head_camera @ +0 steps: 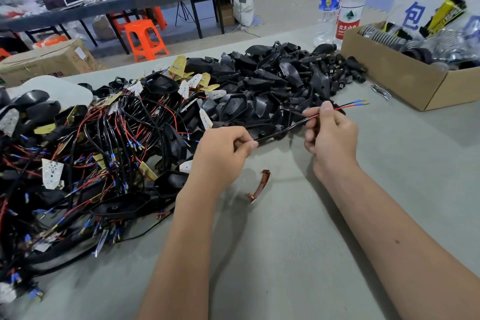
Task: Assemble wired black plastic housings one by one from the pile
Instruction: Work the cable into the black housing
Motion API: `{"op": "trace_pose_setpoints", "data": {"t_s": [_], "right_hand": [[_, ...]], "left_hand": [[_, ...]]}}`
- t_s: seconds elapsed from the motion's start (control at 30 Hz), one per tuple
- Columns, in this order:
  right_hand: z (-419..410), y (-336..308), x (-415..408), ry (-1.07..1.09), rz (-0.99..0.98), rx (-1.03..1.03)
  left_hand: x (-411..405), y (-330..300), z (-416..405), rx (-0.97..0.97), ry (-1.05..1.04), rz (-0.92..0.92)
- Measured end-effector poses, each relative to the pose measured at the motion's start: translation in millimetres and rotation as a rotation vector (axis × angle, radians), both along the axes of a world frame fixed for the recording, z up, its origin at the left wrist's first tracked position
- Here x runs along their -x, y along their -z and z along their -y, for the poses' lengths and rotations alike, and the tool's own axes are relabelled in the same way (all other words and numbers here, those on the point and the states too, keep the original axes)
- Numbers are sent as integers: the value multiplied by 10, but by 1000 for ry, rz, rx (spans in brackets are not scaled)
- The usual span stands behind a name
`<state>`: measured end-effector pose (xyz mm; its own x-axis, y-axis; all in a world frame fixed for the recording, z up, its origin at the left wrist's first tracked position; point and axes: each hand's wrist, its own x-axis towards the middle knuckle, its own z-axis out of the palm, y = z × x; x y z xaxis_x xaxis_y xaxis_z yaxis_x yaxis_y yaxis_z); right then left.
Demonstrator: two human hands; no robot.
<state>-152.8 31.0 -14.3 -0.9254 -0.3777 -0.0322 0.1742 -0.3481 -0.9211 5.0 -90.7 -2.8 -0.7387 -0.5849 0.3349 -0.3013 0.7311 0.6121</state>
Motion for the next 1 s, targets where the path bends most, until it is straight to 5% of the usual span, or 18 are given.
{"op": "trace_pose_setpoints", "data": {"t_s": [0.83,1.0], "right_hand": [[-19,31,39,-31,50,60],[-35,9,65,276,80,-53]], "left_hand": [[-53,-12,29,73,-53,33],[-91,-17,60,71,-82,74]]}}
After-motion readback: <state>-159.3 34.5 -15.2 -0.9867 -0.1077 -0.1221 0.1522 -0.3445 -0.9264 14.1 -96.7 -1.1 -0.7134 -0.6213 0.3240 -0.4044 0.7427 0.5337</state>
